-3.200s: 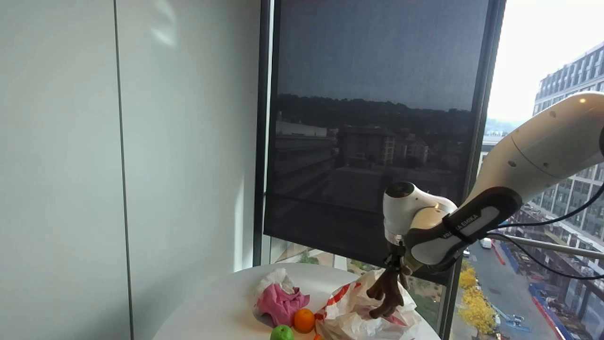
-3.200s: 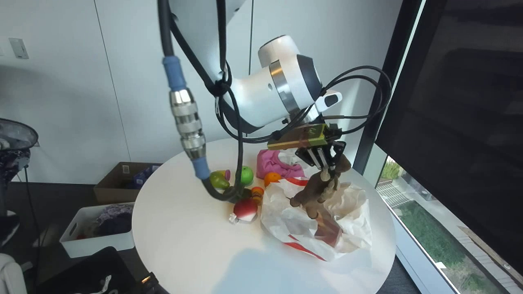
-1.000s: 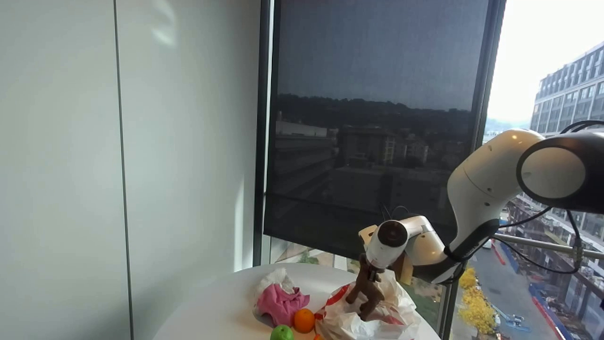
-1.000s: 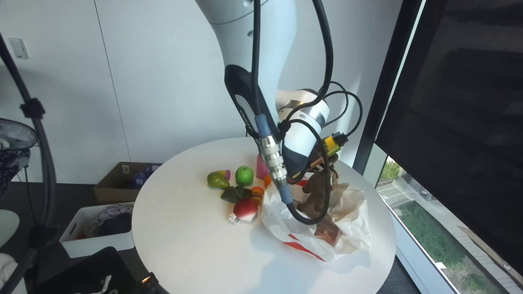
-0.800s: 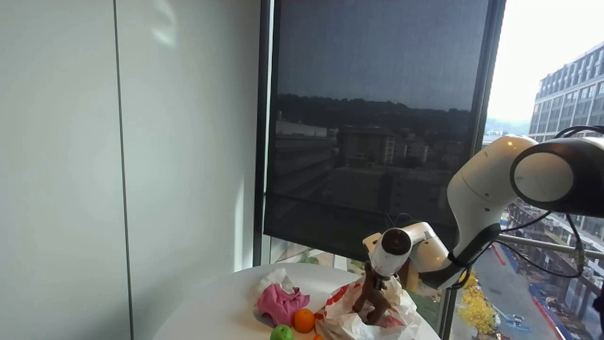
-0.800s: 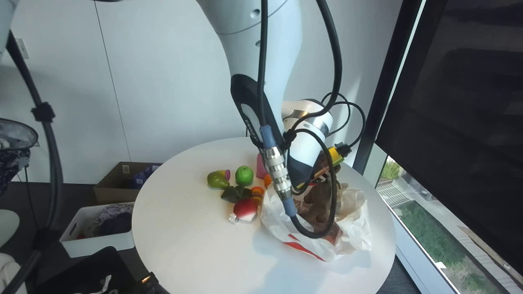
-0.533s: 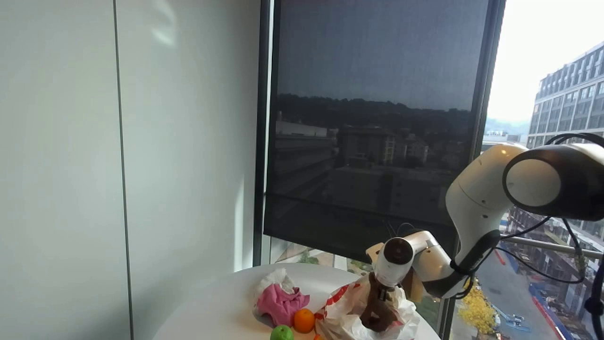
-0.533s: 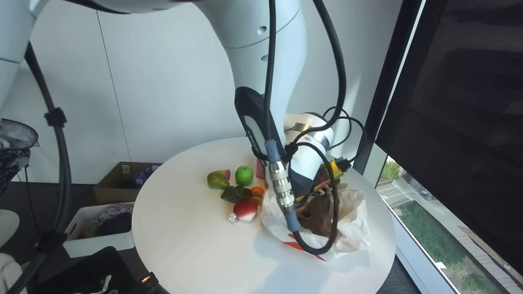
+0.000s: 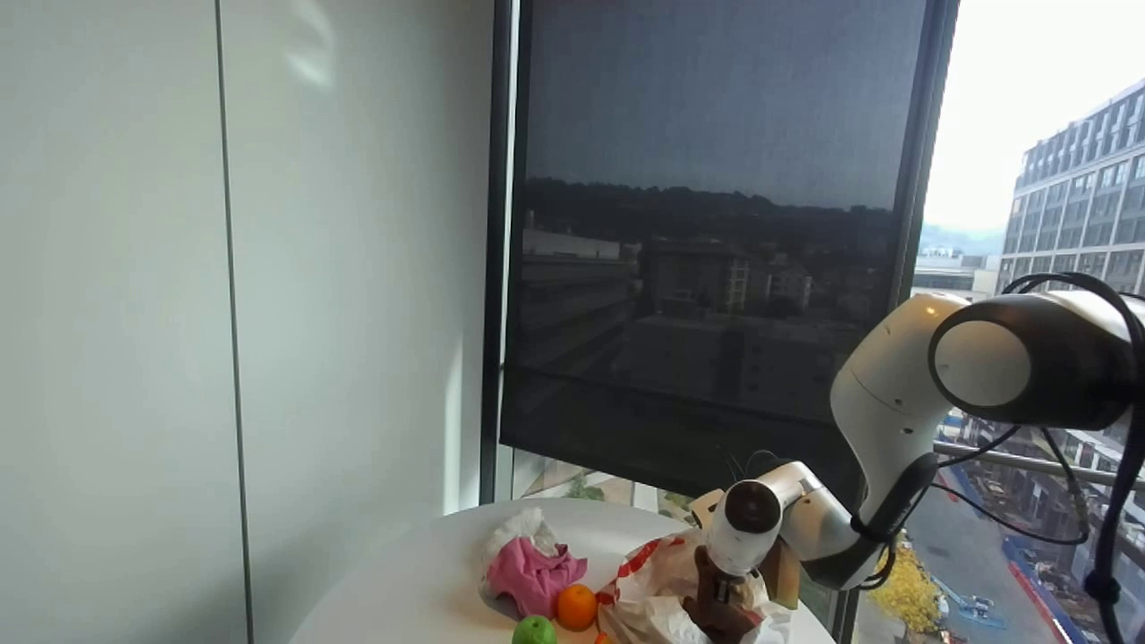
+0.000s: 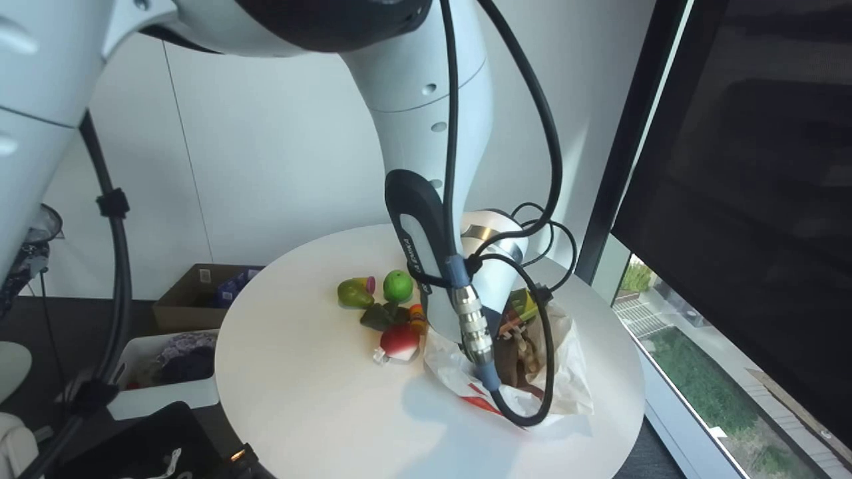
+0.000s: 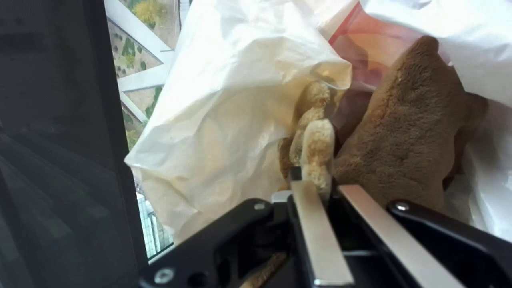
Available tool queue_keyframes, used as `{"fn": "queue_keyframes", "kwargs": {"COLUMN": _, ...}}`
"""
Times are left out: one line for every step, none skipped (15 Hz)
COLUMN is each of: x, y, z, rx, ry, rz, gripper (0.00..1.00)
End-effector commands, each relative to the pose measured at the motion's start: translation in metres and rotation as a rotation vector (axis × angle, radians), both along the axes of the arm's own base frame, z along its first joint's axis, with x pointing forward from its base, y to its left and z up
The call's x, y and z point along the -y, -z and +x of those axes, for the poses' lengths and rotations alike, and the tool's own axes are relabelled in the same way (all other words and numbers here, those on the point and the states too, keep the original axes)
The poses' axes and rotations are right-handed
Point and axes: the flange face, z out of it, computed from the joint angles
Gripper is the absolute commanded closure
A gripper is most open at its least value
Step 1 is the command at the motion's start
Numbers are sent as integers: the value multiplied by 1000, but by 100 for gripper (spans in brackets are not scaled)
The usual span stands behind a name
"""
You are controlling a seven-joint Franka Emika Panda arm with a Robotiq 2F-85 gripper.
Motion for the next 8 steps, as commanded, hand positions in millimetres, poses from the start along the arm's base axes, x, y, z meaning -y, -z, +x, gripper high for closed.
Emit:
{"fn": "queue_keyframes", "kwargs": {"x": -2, "y": 15, "z": 6, "rx": 4, "ry": 0, "rz": 33, "gripper": 89}}
{"fn": "queue_keyframes", "kwargs": {"x": -2, "y": 20, "z": 9, "rx": 10, "ry": 2, "rz": 36, "gripper": 89}}
{"fn": "queue_keyframes", "kwargs": {"x": -2, "y": 25, "z": 11, "rx": 9, "ry": 8, "rz": 38, "gripper": 89}}
{"fn": "queue_keyframes", "kwargs": {"x": -2, "y": 28, "z": 14, "rx": 12, "ry": 16, "rz": 39, "gripper": 89}}
{"fn": "queue_keyframes", "kwargs": {"x": -2, "y": 28, "z": 16, "rx": 16, "ry": 25, "rz": 44, "gripper": 64}}
{"fn": "queue_keyframes", "kwargs": {"x": -2, "y": 25, "z": 19, "rx": 25, "ry": 33, "rz": 43, "gripper": 64}}
{"fn": "queue_keyframes", "kwargs": {"x": -1, "y": 20, "z": 21, "rx": 30, "ry": 43, "rz": 44, "gripper": 58}}
{"fn": "queue_keyframes", "kwargs": {"x": -1, "y": 12, "z": 22, "rx": 33, "ry": 54, "rz": 47, "gripper": 49}}
